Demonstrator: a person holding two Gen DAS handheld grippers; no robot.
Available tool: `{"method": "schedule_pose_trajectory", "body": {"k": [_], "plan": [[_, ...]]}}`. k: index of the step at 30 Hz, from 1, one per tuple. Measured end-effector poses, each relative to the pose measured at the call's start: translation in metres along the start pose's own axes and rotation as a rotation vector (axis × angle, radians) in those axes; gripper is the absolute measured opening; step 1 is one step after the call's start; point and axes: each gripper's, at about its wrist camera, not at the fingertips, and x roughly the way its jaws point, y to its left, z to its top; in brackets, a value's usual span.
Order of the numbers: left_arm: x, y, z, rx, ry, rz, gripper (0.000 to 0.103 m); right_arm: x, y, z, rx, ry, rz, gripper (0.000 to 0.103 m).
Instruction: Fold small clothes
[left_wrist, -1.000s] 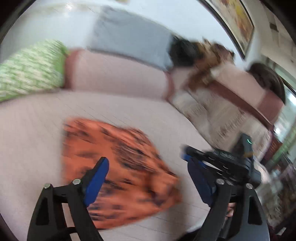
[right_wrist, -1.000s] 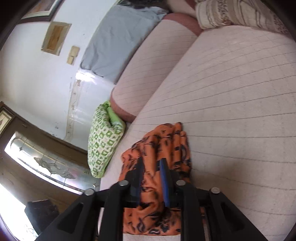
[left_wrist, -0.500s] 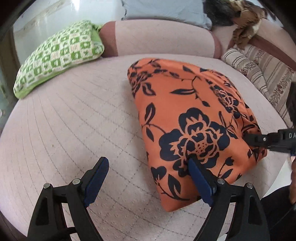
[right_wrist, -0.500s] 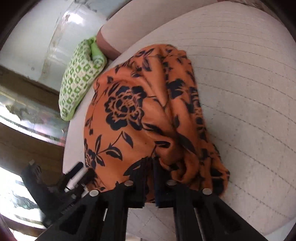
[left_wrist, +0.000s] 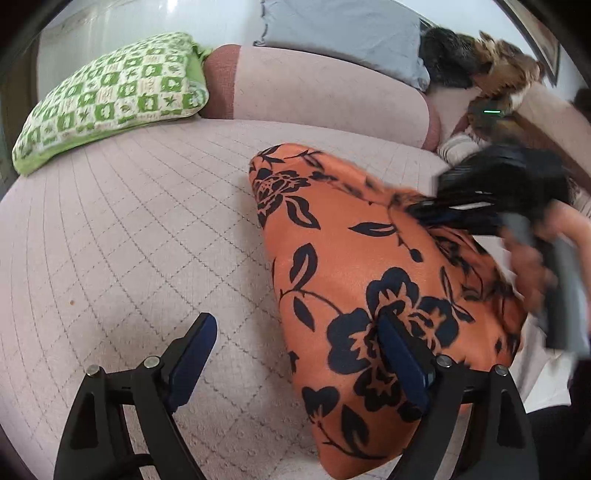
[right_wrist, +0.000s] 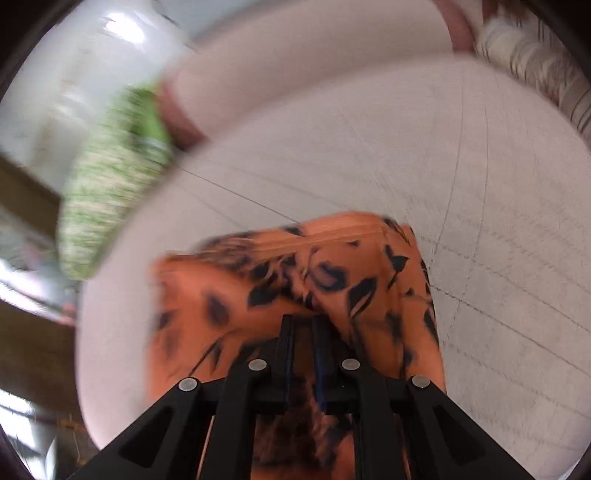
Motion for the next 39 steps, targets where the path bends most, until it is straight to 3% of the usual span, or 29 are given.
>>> {"method": "schedule_pose_trajectory", "body": {"k": [3, 5, 8, 10, 12, 17, 19, 22, 26, 30, 33, 36, 39], "plan": [[0.0, 0.002, 0.0, -0.019, 0.0, -0.003, 0.09, 0.015, 0.001, 0.02, -0.003, -0.012, -0.015, 0.008], [-0.002, 0.004, 0.002, -0.038, 0.002, -0.007, 0.09, 0.008, 0.009, 0.029, 0.014, -0.024, -0.018, 0.013], [0.0, 0.005, 0.0, -0.046, 0.001, 0.003, 0.09, -0.015, 0.038, 0.027, -0.09, -0.088, 0.097, 0.012], [-0.003, 0.001, -0.002, -0.04, -0.012, 0.02, 0.09, -0.018, 0.065, 0.025, -0.167, -0.052, 0.207, 0.012], [-0.005, -0.003, -0.004, -0.02, -0.033, 0.043, 0.09, -0.003, 0.091, 0.022, -0.235, 0.014, 0.262, 0.012], [-0.007, -0.012, -0.009, 0.031, -0.1, 0.102, 0.091, 0.077, 0.104, 0.031, -0.24, 0.143, 0.161, 0.01], [-0.006, -0.011, -0.009, 0.006, -0.085, 0.086, 0.091, 0.075, 0.096, 0.036, -0.172, 0.112, 0.225, 0.01], [-0.007, -0.009, -0.002, -0.016, -0.045, 0.079, 0.091, 0.042, 0.084, 0.034, -0.156, 0.07, 0.229, 0.01], [-0.02, -0.013, 0.008, 0.001, -0.059, 0.081, 0.091, -0.023, 0.051, 0.01, -0.19, -0.014, 0.221, 0.01], [-0.026, -0.021, 0.009, 0.051, -0.103, 0.104, 0.093, -0.077, 0.008, -0.042, -0.146, -0.045, 0.238, 0.011], [-0.008, -0.031, -0.001, 0.118, -0.026, 0.137, 0.098, -0.084, -0.006, -0.08, -0.112, -0.048, 0.202, 0.011], [-0.007, -0.034, -0.014, 0.152, -0.056, 0.131, 0.101, -0.065, -0.032, -0.12, -0.058, 0.025, 0.109, 0.011], [-0.012, -0.037, -0.019, 0.216, -0.045, 0.147, 0.101, -0.079, -0.038, -0.143, -0.042, -0.017, 0.181, 0.011]]}}
